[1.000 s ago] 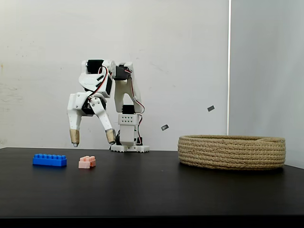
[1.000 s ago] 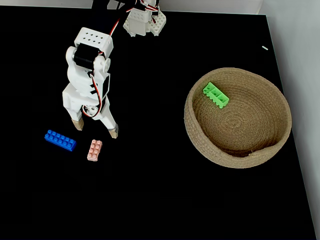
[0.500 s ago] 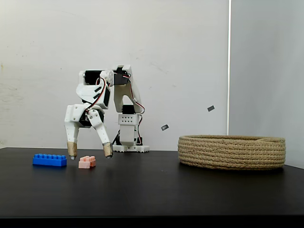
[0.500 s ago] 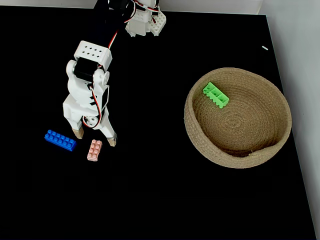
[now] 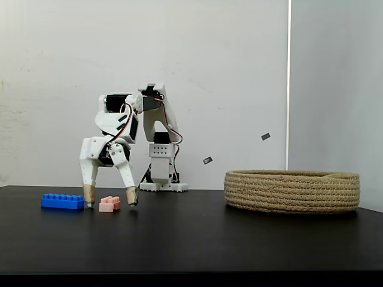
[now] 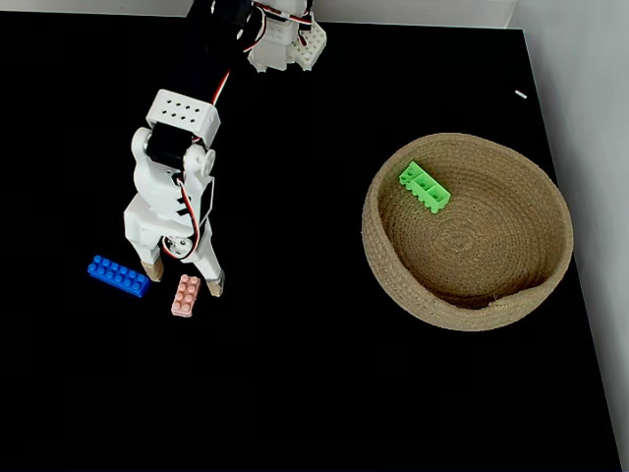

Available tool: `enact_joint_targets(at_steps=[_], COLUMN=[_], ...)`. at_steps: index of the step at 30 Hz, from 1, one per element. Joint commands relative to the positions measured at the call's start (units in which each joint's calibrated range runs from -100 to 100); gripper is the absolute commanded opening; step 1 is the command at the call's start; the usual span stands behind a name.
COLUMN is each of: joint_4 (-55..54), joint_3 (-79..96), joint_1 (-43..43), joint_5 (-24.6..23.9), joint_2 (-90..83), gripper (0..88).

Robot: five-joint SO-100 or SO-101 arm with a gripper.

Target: Place the lego blocks in the tray

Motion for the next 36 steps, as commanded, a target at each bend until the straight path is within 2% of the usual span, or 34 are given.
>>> enact_joint_targets(at_steps=[1, 15, 17, 20, 29, 36], joint_4=[-0.8, -1.5, -1.8, -1.9, 1.6, 5.5], joint_3=[-4.5, -5.2, -5.3, -5.5, -6.3, -1.2], joint_1=[-1.3, -2.8, -2.8, -2.8, -3.5, -11.3], joint_5=[0.1, -0.6, -0.6, -0.7, -2.6, -5.1], joint_2=[-1.4, -0.2, 0.1, 0.3, -3.8, -18.0], gripper=[30.3, 18.2, 13.4, 0.3, 0.0, 0.0])
